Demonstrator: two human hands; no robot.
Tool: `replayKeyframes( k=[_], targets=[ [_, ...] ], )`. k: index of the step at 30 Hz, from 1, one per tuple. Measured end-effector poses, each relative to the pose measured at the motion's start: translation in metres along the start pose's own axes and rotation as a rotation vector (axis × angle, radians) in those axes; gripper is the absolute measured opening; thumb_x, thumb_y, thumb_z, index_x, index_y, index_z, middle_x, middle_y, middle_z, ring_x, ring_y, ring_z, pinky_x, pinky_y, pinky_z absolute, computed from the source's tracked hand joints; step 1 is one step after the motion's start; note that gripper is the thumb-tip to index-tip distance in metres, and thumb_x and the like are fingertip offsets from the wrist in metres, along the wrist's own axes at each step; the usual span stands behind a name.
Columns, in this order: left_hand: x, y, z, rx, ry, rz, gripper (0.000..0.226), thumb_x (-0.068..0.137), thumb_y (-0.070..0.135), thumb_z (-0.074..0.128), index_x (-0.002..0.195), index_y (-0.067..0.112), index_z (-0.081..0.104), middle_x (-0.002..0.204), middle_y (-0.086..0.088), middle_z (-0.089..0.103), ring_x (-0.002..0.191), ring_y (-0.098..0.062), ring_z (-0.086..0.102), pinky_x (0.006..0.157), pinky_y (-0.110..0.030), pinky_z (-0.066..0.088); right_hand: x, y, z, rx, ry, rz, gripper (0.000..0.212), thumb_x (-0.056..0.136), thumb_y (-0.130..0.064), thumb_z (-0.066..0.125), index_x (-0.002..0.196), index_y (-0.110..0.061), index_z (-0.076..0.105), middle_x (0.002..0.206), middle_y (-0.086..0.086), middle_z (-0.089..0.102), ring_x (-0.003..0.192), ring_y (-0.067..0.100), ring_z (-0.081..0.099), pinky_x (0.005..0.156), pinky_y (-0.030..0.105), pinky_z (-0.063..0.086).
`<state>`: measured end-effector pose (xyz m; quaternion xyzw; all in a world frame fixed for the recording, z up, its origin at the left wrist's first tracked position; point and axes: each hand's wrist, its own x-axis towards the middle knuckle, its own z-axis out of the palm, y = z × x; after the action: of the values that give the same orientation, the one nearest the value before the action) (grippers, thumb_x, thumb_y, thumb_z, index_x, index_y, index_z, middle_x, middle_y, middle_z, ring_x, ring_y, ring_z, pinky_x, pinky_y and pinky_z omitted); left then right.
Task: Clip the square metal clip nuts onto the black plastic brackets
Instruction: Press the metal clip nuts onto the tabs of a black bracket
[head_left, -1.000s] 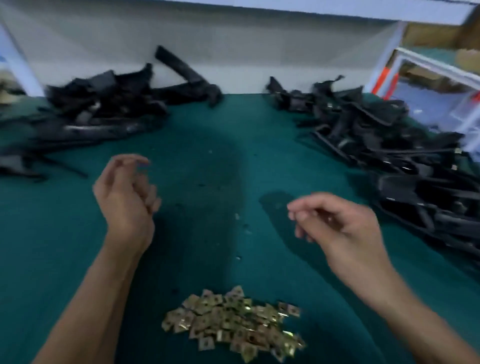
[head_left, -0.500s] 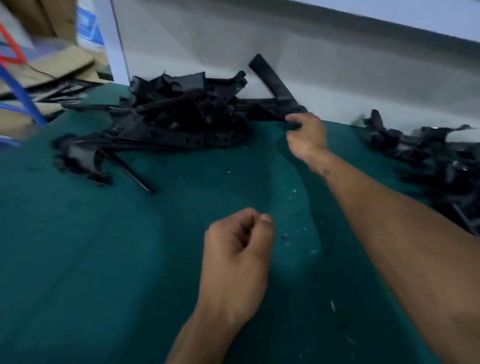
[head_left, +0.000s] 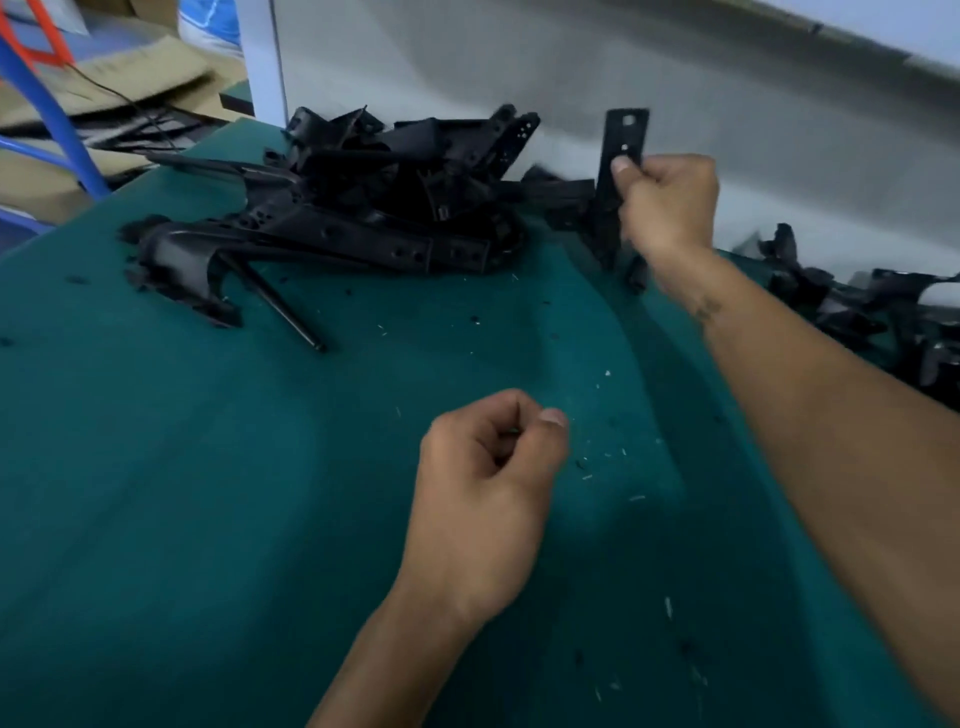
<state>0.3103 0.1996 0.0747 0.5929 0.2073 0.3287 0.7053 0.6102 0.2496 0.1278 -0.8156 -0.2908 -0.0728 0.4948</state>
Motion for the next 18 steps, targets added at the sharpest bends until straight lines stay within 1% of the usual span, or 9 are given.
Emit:
replayKeyframes(
  k=[3,4,7,9,11,13,15,16,18],
  targets=[
    [-0.003,0.004,0.000,-0.286,-0.069,-0.155,0.021,0.082,0.022,0.050,0.065,0.009,0.051,0.056,0.001,0.019,0.047,-0.017,0.012,0.046,-0.024,0.015,-0.028,-0.019,-0.041,0.244,0.064,0.150,0.060,0.094,-0.020,0.069,0.041,-0.020,0.041,0.043,0.000,0.040,0.036,0.017,0.038,0.044,0.025,0.039],
    [-0.004,0.006,0.000,-0.353,-0.104,-0.193,0.021,0.084,0.022,0.049,0.067,0.011,0.056,0.056,0.002,0.018,0.046,-0.016,0.011,0.045,-0.021,0.016,-0.040,-0.025,-0.055,0.310,0.082,0.196,0.061,0.095,-0.017,0.068,0.041,-0.023,0.041,0.040,-0.004,0.038,0.034,0.015,0.037,0.043,0.023,0.038],
    [-0.004,0.009,-0.002,-0.506,-0.273,-0.298,0.033,0.092,0.032,0.047,0.081,0.008,0.067,0.058,0.004,0.021,0.045,-0.012,0.014,0.041,-0.019,0.021,-0.078,-0.040,-0.098,0.495,0.052,0.324,0.033,0.097,-0.017,0.068,0.067,-0.019,0.053,0.045,-0.004,0.045,0.039,0.014,0.044,0.042,0.024,0.032],
    [-0.003,0.009,-0.004,-0.586,-0.418,-0.356,0.045,0.091,0.040,0.048,0.095,0.002,0.072,0.062,0.000,0.032,0.048,-0.012,0.025,0.042,-0.023,0.032,-0.114,-0.050,-0.121,0.588,-0.072,0.327,0.015,0.098,-0.022,0.067,0.086,-0.016,0.059,0.060,0.001,0.066,0.049,0.018,0.062,0.044,0.024,0.038],
    [-0.004,0.008,-0.003,-0.596,-0.522,-0.398,0.055,0.087,0.046,0.053,0.110,-0.002,0.072,0.074,-0.006,0.050,0.058,-0.016,0.043,0.054,-0.029,0.047,-0.155,-0.055,-0.136,0.595,-0.159,0.244,0.009,0.100,-0.023,0.064,0.095,-0.016,0.062,0.088,0.009,0.079,0.067,0.025,0.075,0.051,0.023,0.050],
    [-0.005,0.007,0.001,-0.562,-0.557,-0.422,0.066,0.086,0.052,0.052,0.123,-0.001,0.066,0.100,-0.013,0.065,0.084,-0.024,0.063,0.076,-0.035,0.055,-0.197,-0.055,-0.143,0.524,-0.193,0.095,0.008,0.100,-0.013,0.062,0.100,-0.019,0.068,0.100,0.009,0.079,0.082,0.026,0.078,0.066,0.026,0.058],
    [-0.005,0.005,0.005,-0.518,-0.552,-0.427,0.076,0.088,0.061,0.045,0.135,0.003,0.058,0.130,-0.017,0.063,0.117,-0.031,0.062,0.097,-0.043,0.052,-0.235,-0.051,-0.146,0.355,-0.263,-0.069,0.034,0.096,0.000,0.062,0.118,-0.025,0.072,0.108,0.002,0.078,0.100,0.018,0.075,0.087,0.029,0.058],
    [-0.005,0.005,0.005,-0.497,-0.554,-0.414,0.079,0.089,0.065,0.041,0.139,0.006,0.054,0.138,-0.017,0.058,0.127,-0.032,0.056,0.105,-0.046,0.046,-0.252,-0.047,-0.147,0.259,-0.310,-0.123,0.044,0.094,0.002,0.062,0.127,-0.026,0.070,0.116,-0.005,0.076,0.110,0.011,0.071,0.096,0.025,0.053],
    [-0.007,0.005,0.005,-0.450,-0.547,-0.384,0.080,0.089,0.069,0.038,0.141,0.011,0.053,0.143,-0.012,0.055,0.135,-0.029,0.049,0.109,-0.047,0.040,-0.280,-0.044,-0.151,0.058,-0.370,-0.214,0.050,0.090,-0.004,0.063,0.136,-0.024,0.066,0.130,-0.015,0.068,0.122,-0.002,0.061,0.104,0.016,0.045]
  ],
)
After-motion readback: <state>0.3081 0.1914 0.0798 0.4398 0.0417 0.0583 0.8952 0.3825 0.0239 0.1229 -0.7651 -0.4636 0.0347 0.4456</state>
